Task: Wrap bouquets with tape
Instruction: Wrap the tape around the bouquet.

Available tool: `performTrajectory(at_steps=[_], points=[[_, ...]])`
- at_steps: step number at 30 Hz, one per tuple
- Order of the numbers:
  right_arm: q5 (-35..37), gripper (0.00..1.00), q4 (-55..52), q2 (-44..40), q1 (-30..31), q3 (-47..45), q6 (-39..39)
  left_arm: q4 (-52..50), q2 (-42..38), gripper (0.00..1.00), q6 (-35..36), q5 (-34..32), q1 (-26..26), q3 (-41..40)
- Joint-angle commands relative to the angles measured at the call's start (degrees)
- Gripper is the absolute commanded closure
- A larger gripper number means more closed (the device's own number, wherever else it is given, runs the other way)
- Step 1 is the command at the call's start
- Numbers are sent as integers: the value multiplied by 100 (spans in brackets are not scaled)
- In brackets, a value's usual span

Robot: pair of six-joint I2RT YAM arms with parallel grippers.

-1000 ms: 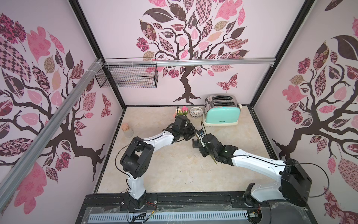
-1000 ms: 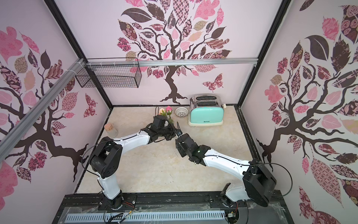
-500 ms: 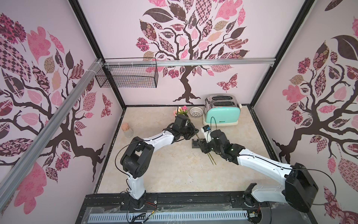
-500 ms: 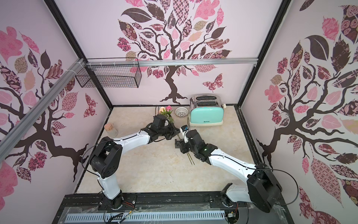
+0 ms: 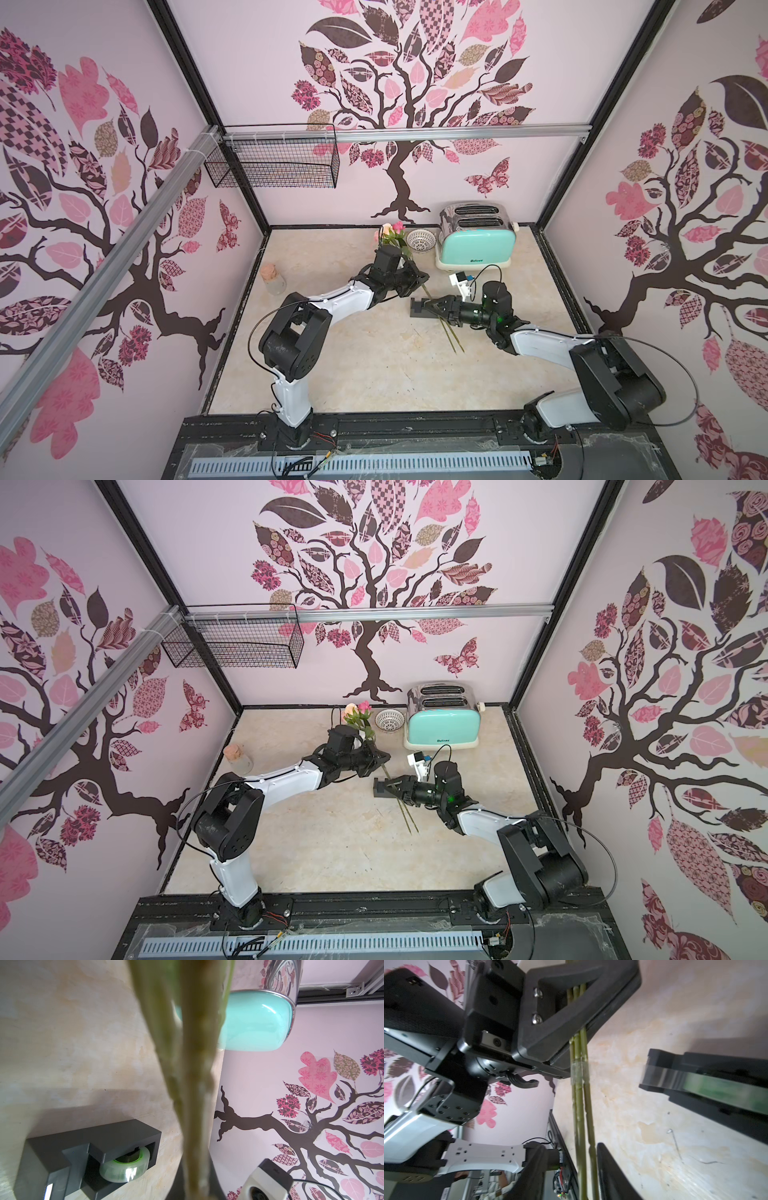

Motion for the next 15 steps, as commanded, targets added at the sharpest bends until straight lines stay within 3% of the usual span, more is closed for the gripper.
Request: performTrajectory(at_steps=[1,4,6,10,15], points=[[-623,73,1816,380,-53,-121,1173,396,68,100,71,86,15,-73],[-663,92,1871,483,-57,-112,1117,407,72,100,69,83,20,-74],[-615,100,1220,370,-55,9,648,400,68,100,71,79,27,-82],[17,100,-1465,-221,-23,543,-1136,350,95,100,66,78,47,-91],[1655,100,-4529,-549,396,1620,-3340,288,122,78,32,78,55,-92]])
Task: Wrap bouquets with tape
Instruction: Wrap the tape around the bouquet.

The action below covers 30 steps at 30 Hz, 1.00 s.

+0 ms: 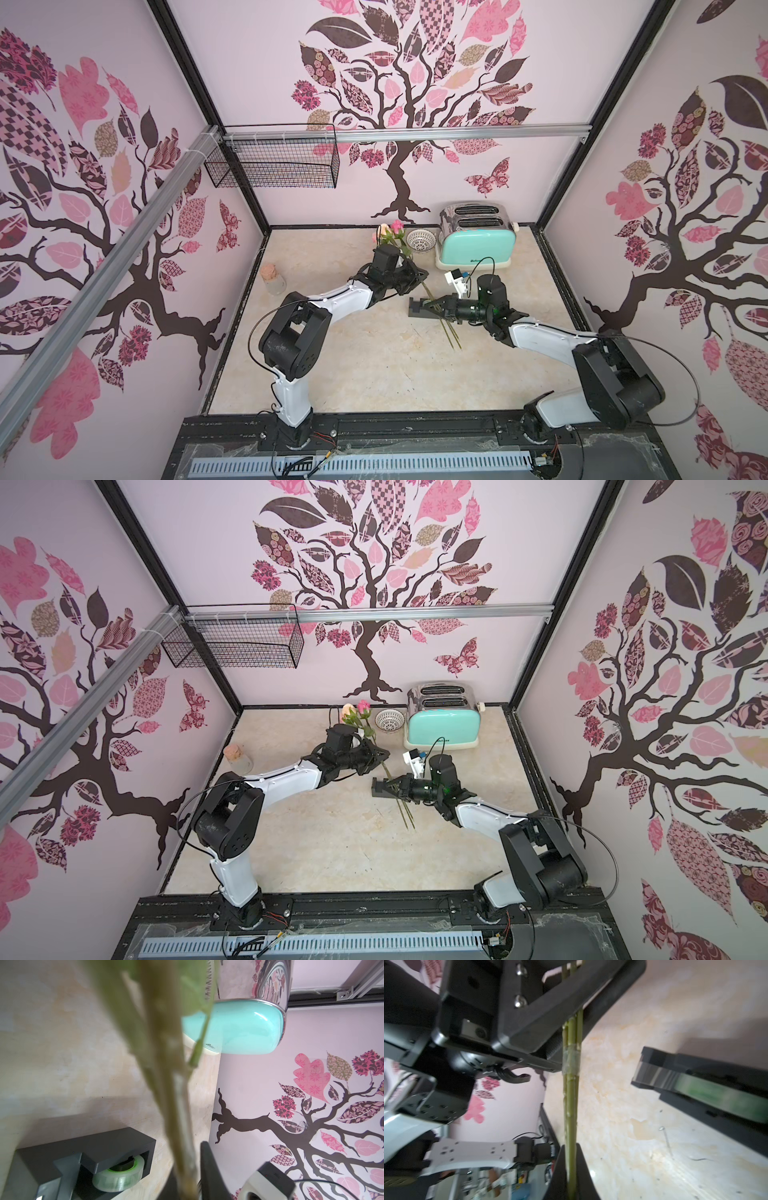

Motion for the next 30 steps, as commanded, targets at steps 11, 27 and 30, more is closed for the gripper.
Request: performTrajectory(at_steps=[11,27,30], points=[[4663,100,-3671,47,1447,1664,-3074,-495,-55,73,202,-91,-1,-6],[7313,99,-3994,373,2713,1973,-3807,-948,-30,100,305,-162,3,168],[6739,83,-3751,125,2670,1830,-3634,-816,-47,100,306,-162,-5,107]])
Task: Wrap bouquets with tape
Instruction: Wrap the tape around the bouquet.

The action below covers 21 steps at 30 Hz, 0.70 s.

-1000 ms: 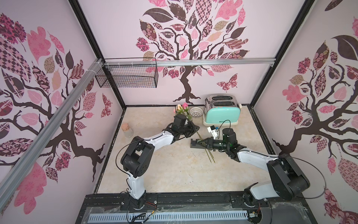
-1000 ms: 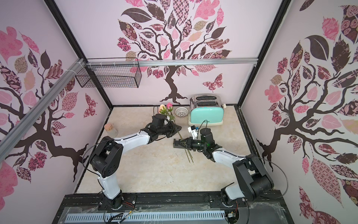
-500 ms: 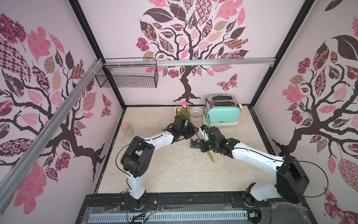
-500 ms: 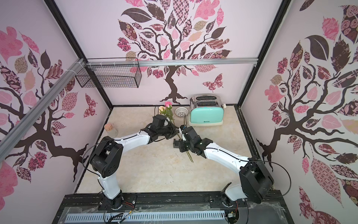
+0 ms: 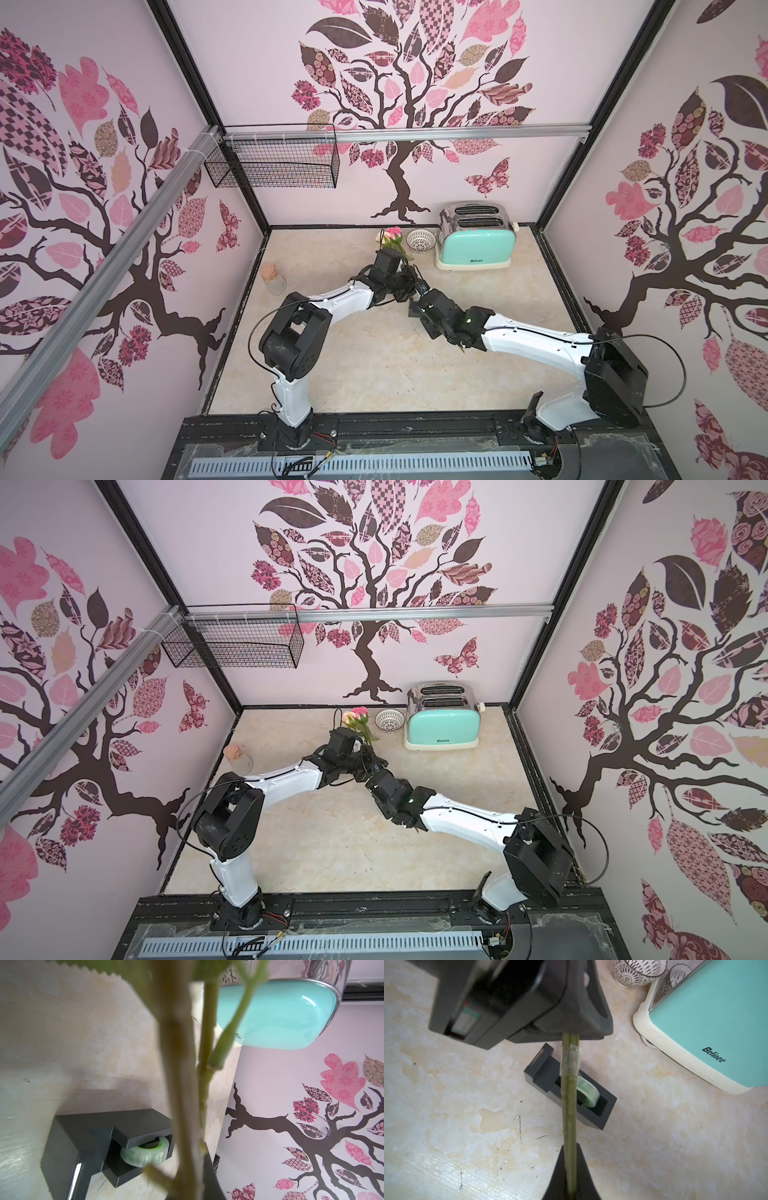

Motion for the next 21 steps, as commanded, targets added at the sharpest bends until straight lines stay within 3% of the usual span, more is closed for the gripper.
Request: performTrajectory(at_steps=[1,3,5,9,12,16,21], points=[[-300,78,238,-306,-53,82,137,51,-46,100,163,-142,33,75],[-1237,60,472,-534,-268,-47,331,225,-52,100,157,-118,28,15],[-2269,52,714,-725,-642,-211,691,364,-54,100,172,-74,39,-29],[-4905,49,1897,-1024,-1696,-815,1746,669,-63,100,187,25,38,-119],[-6263,49,3079,-951,-2356,-1282,2851,827,-72,100,173,65,36,-193],[-7312,52,4645,-586,-2803,-1750,4200,1175,-64,100,137,132,37,-249],[-7792,60,6309,-121,-2899,-2186,5428,1250,-10,100,86,199,41,-234]])
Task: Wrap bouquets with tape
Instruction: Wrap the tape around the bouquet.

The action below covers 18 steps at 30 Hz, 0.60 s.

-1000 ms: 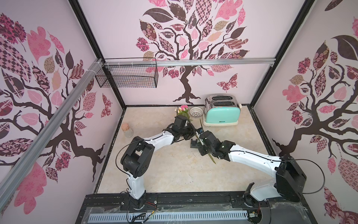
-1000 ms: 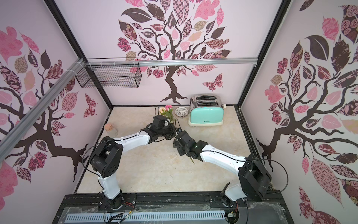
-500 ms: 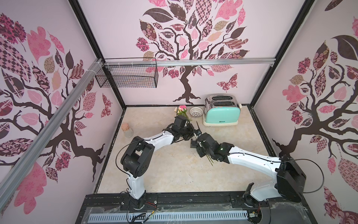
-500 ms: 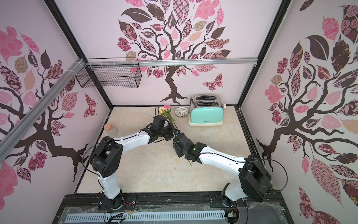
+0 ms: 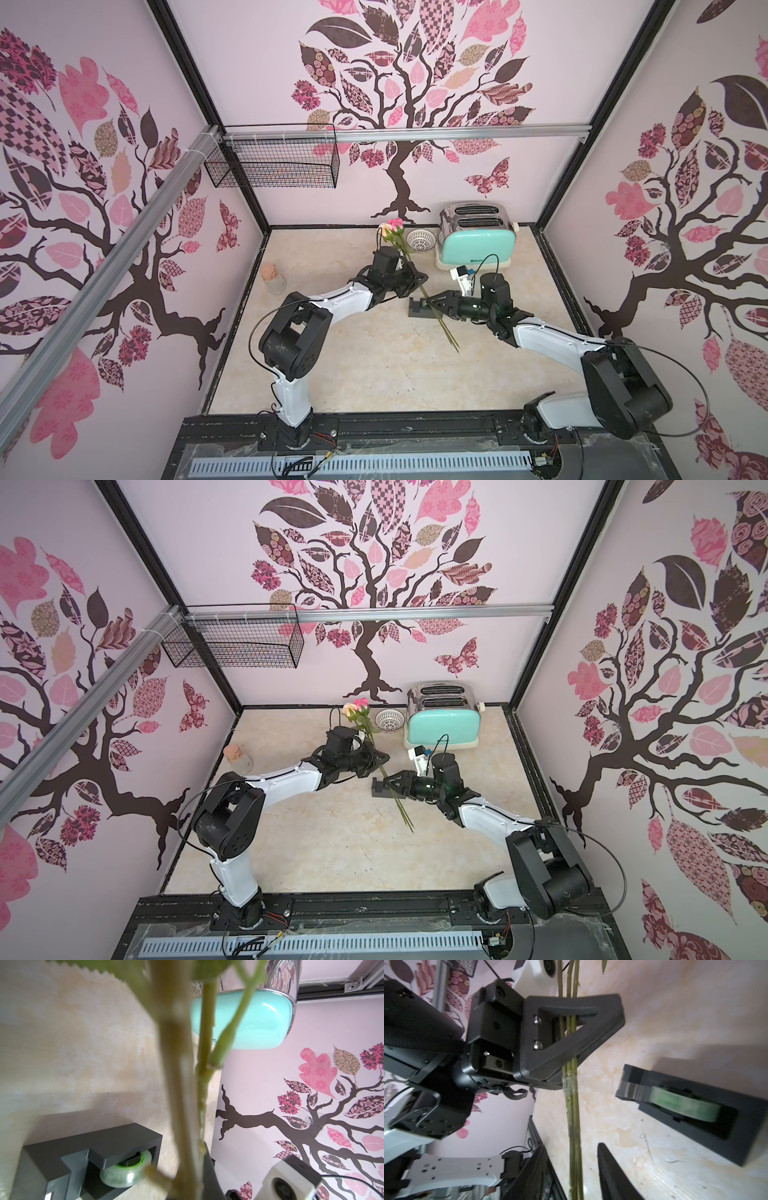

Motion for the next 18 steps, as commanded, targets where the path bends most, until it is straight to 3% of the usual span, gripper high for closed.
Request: performTrajectory(at_steps=[1,6,9,10,13,16,18], points=[[-918,62,1767,351,-37,-159,1305,352,-10,100,35,89,14,-87],[-962,86,3079,710,-64,-507,2095,391,-10,100,8,112,16,-101],[-931,100,2919,705,-64,-495,1962,404,-9,100,0,114,14,-103],[-904,100,2719,655,-61,-465,1818,399,-10,100,6,112,17,-99],[-663,100,1079,291,-44,-138,707,348,-28,100,8,90,23,-97],[217,100,-1353,-213,112,502,-1072,199,-28,75,17,59,37,-68],[916,100,-2390,-353,269,870,-1895,63,-28,67,0,5,39,-55]])
